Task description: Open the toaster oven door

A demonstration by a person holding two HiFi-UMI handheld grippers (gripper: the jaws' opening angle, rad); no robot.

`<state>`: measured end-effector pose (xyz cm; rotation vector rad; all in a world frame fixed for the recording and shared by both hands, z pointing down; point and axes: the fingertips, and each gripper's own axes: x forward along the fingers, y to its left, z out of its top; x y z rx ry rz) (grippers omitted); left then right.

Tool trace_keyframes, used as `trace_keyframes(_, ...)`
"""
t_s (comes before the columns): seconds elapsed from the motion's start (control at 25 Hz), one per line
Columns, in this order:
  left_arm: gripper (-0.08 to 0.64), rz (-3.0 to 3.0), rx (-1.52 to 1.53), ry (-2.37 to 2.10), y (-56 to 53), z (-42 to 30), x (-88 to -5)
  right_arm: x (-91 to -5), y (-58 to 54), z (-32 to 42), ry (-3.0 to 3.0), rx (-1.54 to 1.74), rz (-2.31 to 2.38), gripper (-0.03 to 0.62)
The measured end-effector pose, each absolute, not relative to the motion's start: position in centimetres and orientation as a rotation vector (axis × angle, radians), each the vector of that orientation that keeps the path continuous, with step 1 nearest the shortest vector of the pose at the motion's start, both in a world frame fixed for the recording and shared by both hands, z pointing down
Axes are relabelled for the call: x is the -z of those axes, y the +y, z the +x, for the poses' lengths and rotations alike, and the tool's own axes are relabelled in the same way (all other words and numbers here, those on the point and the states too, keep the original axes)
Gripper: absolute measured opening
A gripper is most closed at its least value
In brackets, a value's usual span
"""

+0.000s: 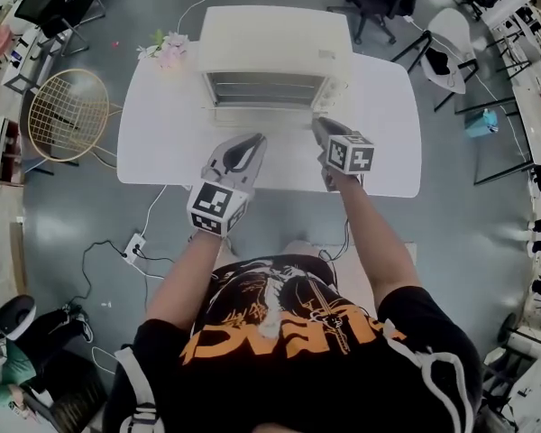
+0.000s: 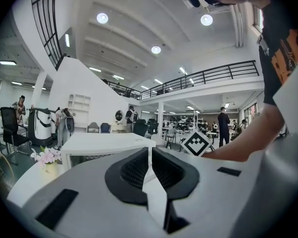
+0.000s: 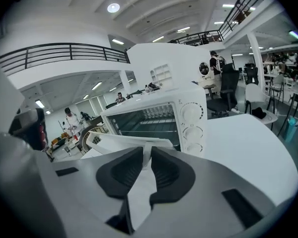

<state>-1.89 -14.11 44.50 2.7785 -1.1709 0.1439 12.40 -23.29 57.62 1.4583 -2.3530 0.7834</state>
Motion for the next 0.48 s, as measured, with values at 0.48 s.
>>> trace_keyframes(0.48, 0.041, 2.751, -0.187, -1.182, -12.5, -2.5, -45.7, -63.7, -17.0, 12.2, -2.328, -0.854, 1.395, 0.072)
